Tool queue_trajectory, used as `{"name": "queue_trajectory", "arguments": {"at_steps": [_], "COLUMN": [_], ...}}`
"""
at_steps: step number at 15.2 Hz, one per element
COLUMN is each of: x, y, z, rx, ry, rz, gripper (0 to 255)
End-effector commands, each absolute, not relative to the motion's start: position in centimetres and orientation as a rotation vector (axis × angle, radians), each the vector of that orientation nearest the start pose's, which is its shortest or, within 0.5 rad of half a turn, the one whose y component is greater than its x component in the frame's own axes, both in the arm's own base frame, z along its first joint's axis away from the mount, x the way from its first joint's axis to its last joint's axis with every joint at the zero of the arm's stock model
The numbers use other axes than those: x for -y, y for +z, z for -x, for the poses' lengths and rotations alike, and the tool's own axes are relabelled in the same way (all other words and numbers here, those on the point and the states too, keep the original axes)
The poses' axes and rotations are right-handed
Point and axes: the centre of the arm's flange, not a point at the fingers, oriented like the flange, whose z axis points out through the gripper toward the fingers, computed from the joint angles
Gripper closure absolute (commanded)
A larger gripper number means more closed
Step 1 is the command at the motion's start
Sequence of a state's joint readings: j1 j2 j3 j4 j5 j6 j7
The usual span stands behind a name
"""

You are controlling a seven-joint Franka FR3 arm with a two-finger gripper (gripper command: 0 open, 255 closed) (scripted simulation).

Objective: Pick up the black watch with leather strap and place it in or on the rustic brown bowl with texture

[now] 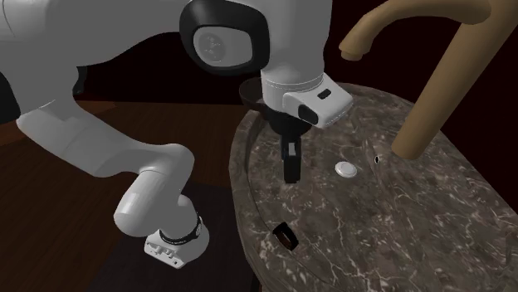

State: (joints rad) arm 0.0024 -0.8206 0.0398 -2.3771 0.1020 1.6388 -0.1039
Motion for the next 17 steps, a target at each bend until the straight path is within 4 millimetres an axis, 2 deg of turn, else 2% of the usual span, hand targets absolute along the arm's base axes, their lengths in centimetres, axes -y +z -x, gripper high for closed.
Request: {"name": "queue_trajectory", "arguments": {"at_steps": [1,5,10,11,17], "x": [-2.7,1.3,5.7,6.2,6.6], "y": [59.7,58.5,57.1,56.9,53.8], "z": [-30.4,-31.4,-34.3,-34.7,-34.4], "rx": [0.202,0.693,1.304,1.381,1.381], "ry": [-0.13,0.011,0.193,0.217,0.217], "rz": [3.062,3.055,2.925,2.899,2.899], "gripper": [0,0,0,0,0]}}
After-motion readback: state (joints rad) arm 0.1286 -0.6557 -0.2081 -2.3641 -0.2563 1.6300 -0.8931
